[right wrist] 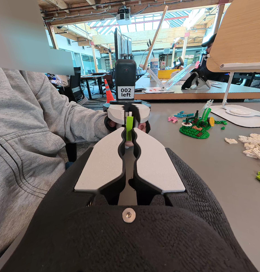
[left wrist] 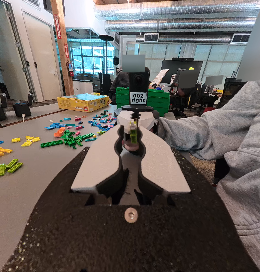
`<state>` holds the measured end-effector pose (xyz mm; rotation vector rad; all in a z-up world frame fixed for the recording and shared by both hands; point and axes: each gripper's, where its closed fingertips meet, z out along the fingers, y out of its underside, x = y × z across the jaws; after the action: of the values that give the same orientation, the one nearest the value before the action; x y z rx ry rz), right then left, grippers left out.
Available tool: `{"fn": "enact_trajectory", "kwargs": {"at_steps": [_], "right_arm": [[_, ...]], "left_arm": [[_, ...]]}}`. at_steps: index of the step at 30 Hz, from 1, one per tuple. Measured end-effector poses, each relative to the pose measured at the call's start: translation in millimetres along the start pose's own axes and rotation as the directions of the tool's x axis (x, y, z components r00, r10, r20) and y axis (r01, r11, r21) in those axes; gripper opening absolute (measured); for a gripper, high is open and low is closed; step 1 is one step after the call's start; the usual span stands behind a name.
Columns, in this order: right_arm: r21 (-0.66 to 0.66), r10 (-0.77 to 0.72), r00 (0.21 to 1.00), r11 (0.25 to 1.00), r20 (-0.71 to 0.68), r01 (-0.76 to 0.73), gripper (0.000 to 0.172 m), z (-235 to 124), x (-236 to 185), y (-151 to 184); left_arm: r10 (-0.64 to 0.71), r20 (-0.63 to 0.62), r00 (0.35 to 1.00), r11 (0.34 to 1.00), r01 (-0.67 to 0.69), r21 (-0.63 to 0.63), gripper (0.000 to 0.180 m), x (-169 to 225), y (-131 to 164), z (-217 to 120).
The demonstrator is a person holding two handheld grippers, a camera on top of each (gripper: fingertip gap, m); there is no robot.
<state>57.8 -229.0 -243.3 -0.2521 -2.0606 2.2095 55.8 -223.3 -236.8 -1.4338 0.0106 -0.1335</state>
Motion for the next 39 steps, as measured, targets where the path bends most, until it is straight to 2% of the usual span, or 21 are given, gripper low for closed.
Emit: {"fn": "enact_trajectory", "kwargs": {"at_steps": [14,20,25,30,35,39], "right_arm": [[-0.007,-0.003,1.0,1.0,-0.001,0.003,0.005,0,-1,1],[0.003,-0.014,0.999,1.0,-0.031,0.014,0.009,-4,3,-1],[-0.025,0.031,1.0,0.999,0.0,-0.031,0.017,-5,1,2],[-0.044,0.048,0.999,0.998,0.015,-0.047,0.01,-5,-1,4],[-0.058,0.003,1.0,0.998,-0.012,-0.004,0.007,-5,0,5],[-0.157,-0.094,0.994,0.984,-0.049,0.086,0.006,-7,2,12]], "left_arm": [[-0.012,-0.042,0.999,1.0,0.012,-0.006,0.007,4,0,0],[0.031,-0.038,0.999,0.988,-0.036,-0.147,0.007,5,17,5],[0.041,-0.036,0.999,0.986,-0.047,-0.159,0.007,5,19,6],[0.056,-0.032,0.998,0.984,-0.061,-0.165,0.007,6,20,6],[0.056,-0.017,0.998,0.984,-0.058,-0.167,0.007,4,20,6],[0.087,-0.003,0.996,0.972,-0.086,-0.217,0.007,2,26,6]]}}
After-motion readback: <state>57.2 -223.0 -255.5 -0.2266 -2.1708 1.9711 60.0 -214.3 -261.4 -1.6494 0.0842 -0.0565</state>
